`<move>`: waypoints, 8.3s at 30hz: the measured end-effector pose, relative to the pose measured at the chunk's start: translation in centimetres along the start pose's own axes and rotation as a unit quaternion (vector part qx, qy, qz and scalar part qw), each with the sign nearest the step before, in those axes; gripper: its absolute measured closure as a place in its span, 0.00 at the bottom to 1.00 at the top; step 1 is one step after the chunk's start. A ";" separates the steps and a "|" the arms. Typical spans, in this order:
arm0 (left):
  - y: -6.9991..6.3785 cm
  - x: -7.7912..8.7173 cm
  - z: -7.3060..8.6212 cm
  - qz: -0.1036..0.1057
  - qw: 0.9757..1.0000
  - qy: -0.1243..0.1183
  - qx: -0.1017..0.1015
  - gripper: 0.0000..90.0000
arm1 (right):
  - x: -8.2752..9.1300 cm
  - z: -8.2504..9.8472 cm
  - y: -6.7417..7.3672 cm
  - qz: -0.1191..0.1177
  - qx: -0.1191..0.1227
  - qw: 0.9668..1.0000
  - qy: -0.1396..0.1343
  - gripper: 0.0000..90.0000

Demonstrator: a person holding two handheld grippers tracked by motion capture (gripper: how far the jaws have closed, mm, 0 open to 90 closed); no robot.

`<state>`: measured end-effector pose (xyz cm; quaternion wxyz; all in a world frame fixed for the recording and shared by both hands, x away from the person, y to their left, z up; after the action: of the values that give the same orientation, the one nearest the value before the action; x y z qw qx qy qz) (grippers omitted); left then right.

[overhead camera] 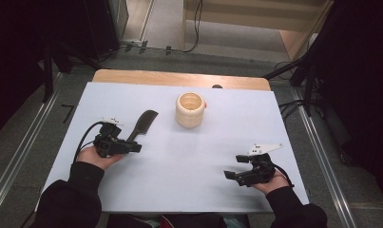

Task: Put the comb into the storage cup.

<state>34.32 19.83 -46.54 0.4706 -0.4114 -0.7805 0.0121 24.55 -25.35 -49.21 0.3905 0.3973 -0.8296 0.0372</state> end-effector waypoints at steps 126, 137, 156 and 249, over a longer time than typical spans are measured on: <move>1.6 -2.2 -0.6 -0.216 0.970 0.103 -0.042 0.76 | -0.9 0.2 0.2 -0.004 0.013 0.999 0.029 0.14; 2.0 -2.0 -0.3 -0.204 0.975 0.085 -0.026 0.81 | -1.2 -0.1 0.4 -0.007 0.018 0.999 0.028 0.14; 3.1 1.3 -0.6 -0.078 0.994 -0.014 0.070 0.81 | -0.9 -0.9 1.1 -0.023 0.020 0.999 -0.011 0.19; -13.4 -13.0 -7.1 0.084 0.994 -0.065 -0.019 0.81 | 0.7 -4.3 -0.2 0.053 -0.177 0.964 -0.190 0.29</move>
<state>34.05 -0.12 -46.56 0.4084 -0.4828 -0.7721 0.0634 27.07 -24.28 -45.81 0.2874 0.2768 -0.9019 -0.1653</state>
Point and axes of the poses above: each handheld gripper's, and its own axes: x roughly backward along the jaws, z roughly out of its underside, y roughly to its left, the point moved 1 cm from there along -x, roughly forward along the jaws, and after that the axes turned 2 degrees about x, right-handed, at the moved point
